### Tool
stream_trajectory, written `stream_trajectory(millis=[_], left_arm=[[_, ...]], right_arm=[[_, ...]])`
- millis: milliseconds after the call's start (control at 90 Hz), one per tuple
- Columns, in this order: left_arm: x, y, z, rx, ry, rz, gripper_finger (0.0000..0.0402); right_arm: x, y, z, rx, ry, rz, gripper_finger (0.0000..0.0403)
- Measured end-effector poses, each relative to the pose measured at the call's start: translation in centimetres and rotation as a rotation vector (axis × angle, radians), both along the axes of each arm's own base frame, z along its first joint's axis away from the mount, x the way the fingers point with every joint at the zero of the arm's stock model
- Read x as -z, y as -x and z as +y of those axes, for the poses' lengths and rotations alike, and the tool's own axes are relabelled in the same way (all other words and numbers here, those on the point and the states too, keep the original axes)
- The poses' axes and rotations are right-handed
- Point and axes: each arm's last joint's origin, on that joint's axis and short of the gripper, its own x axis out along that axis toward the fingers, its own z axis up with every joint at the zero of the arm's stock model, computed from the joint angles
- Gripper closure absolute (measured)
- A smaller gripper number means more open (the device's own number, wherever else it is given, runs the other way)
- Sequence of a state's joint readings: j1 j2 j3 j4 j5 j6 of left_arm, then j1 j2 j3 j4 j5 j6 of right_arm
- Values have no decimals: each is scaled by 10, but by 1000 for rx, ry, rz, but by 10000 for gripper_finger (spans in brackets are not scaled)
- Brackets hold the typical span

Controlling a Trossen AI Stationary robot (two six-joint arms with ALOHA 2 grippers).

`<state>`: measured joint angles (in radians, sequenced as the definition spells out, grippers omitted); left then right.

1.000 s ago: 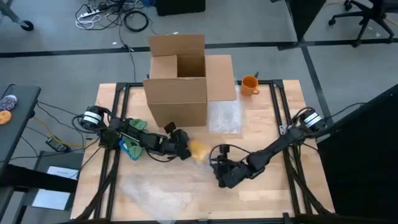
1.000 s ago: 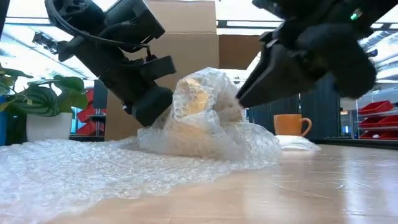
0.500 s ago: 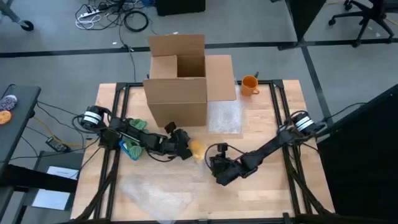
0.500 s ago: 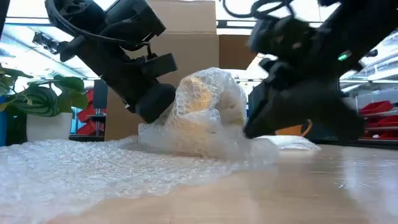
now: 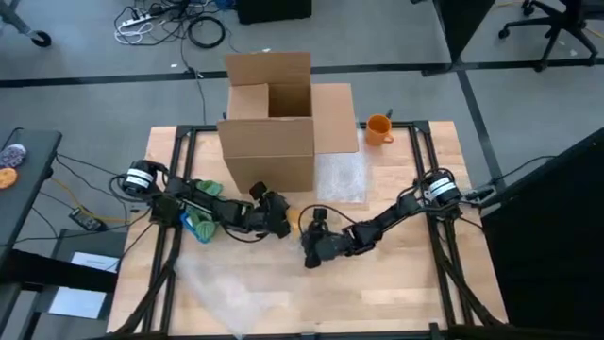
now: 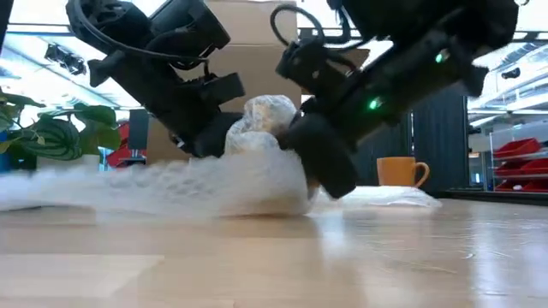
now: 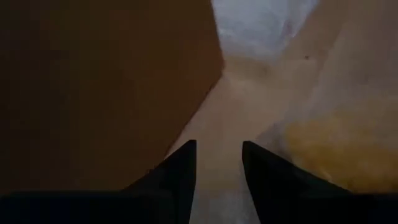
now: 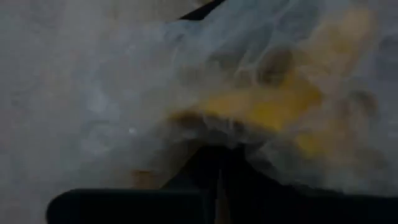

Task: Wrap mug
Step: Wrap the yellow mug with the bubble wrap

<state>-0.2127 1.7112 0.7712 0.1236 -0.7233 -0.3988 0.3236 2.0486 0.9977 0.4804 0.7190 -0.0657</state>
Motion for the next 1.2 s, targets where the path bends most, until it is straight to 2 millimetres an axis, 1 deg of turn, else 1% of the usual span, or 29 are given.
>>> stream_trajectory(millis=[111,189,356,500,589,756,844,1011,1200], left_arm=[[3,0,0,-8,-13,8,285],[6,-2,0,-15,-4,3,285],[6,-3,-1,-10,16,-13,285],[6,-3,-1,-3,0,3,285],[5,-3,-1,2,-1,14,285],[6,0,-4,54,26,63,285],[6,0,-4,64,19,70,284],[7,1,-3,59,14,73,284],[7,1,-3,50,5,74,284]], right_arm=[[13,-3,0,36,38,-21,403],[17,-2,3,83,83,-43,403],[13,-1,11,103,164,-66,403],[12,0,14,75,148,-68,403],[11,2,21,58,136,-72,403],[-2,14,36,13,91,-32,396],[-10,21,40,2,60,-1,384],[-25,36,46,-41,-8,82,350],[-56,61,52,-94,-32,165,305]])
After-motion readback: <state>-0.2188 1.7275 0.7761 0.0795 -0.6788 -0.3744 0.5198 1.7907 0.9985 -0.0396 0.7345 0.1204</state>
